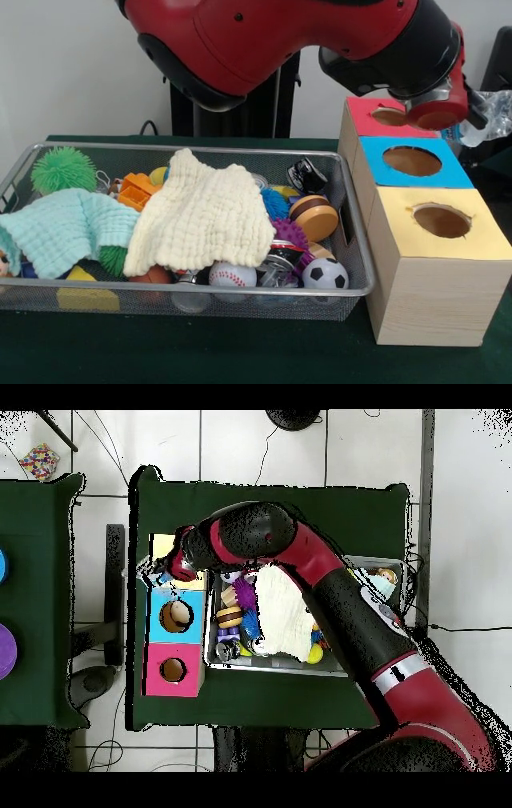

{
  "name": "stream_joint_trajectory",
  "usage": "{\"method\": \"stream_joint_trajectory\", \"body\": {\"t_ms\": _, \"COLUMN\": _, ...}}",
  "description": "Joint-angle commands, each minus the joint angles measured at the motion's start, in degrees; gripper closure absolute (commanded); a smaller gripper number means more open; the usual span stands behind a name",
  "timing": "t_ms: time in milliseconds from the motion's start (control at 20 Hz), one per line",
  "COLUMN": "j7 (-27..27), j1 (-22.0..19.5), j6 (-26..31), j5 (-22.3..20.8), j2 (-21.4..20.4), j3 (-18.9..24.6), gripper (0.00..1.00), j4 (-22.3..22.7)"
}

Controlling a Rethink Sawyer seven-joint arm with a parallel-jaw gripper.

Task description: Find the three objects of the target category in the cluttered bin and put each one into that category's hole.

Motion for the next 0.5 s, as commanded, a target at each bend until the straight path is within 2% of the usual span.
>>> {"method": "stream_joint_trajectory", "body": {"t_ms": 50, "j7": 9.97, "j1": -0.85, "j6": -4.26, "j5": 3.83, "j2": 3.48, "j3": 1.52, "gripper": 1.0, "j4": 4.2}}
{"method": "stream_joint_trajectory", "body": {"t_ms": 150, "j7": 8.98, "j1": -0.89, "j6": -4.45, "j5": 3.54, "j2": 3.75, "j3": 1.62, "gripper": 1.0, "j4": 3.96}}
{"method": "stream_joint_trajectory", "body": {"t_ms": 300, "j7": 9.1, "j1": 2.31, "j6": -0.31, "j5": -1.27, "j2": 1.43, "j3": -3.97, "gripper": 1.0, "j4": 0.29}}
{"method": "stream_joint_trajectory", "body": {"t_ms": 500, "j7": 7.92, "j1": 2.97, "j6": 0.67, "j5": -3.38, "j2": 0.9, "j3": -5.62, "gripper": 1.0, "j4": -0.75}}
